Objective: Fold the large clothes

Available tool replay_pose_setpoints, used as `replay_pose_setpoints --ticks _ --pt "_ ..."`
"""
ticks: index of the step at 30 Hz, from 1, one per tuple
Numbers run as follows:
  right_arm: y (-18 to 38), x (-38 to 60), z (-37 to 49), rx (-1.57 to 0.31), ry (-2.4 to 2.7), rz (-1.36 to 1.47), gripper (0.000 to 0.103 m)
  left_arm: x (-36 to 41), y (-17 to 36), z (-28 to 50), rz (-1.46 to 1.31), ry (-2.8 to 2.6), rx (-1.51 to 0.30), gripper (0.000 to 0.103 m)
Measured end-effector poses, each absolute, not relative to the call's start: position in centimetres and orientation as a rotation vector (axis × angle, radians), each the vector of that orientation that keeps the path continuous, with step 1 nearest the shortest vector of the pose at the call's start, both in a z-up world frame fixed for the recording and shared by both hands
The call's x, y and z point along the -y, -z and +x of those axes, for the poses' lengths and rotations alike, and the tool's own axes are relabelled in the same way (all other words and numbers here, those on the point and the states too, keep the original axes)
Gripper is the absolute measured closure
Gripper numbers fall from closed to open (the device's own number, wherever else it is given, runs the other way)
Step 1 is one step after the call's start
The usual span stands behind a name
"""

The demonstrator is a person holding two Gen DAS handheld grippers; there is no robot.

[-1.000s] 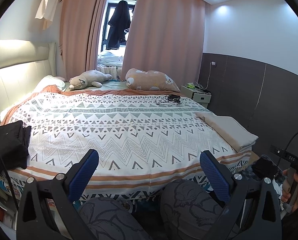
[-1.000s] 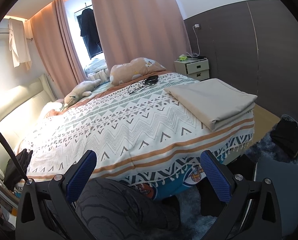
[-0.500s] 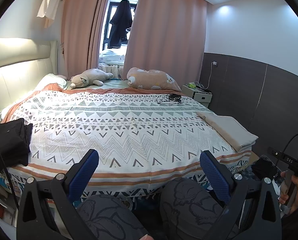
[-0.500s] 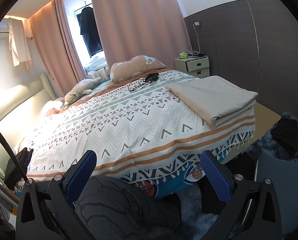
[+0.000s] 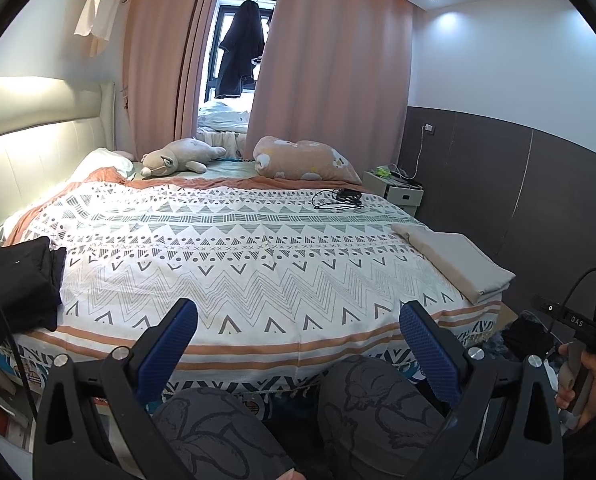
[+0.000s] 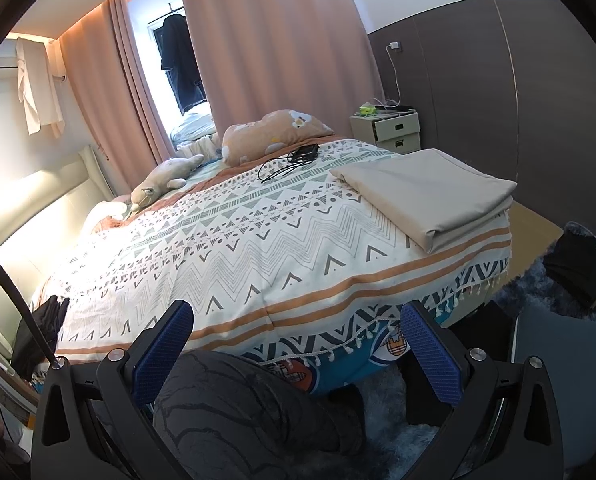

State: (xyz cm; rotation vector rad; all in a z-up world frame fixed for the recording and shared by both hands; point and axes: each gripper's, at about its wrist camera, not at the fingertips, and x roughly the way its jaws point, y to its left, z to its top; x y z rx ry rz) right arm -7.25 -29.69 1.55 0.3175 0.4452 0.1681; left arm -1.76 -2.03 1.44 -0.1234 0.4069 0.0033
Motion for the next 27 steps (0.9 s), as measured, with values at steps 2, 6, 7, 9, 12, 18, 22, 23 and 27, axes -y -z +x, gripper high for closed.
replay_pose_setpoints --ticks 2,6,7,9,12,18,22,23,27 --pt "-1.6 29.7 -7.2 -0.447 -0.170 0.318 0.000 2.0 -1.5 -1.8 -0.130 0.003 -0.406 0.000" --pt "-1.5 29.4 -7.6 -0.447 -0.172 0.319 0.000 1.8 -1.4 -1.9 -0.143 0.005 -0.410 0.000" --pt "-1.5 29.4 -7.7 -0.448 -0.173 0.319 0.000 1.8 -1.4 -1.9 -0.139 0.001 -0.411 0.000" --pt "-1.4 29.3 -7.8 -0.451 -0.179 0.321 0.000 1.9 -1.3 -1.9 -0.136 -0.003 -0.413 0.000" --pt "-1.3 29.1 -8.0 -0.456 -0.179 0.321 0.000 1.9 -1.3 -2.1 -0.133 -0.003 -0.416 0.000" --pt "-1.5 29.2 -8.7 -0.452 -0.180 0.326 0.000 2.4 -1.6 -2.7 -0.119 -0.005 -0.410 0.000" --pt "-1.6 29.3 -9.3 -0.442 -0.181 0.330 0.000 2.6 -1.8 -3.2 -0.113 -0.007 -0.405 0.000" --pt "-1.5 29.3 -9.4 -0.440 -0.182 0.332 0.000 2.6 -1.8 -3.4 -0.112 -0.008 -0.405 0.000" --pt "-1.1 29.3 -9.8 -0.440 -0.185 0.340 0.000 2.6 -2.1 -4.1 -0.110 -0.016 -0.407 0.000"
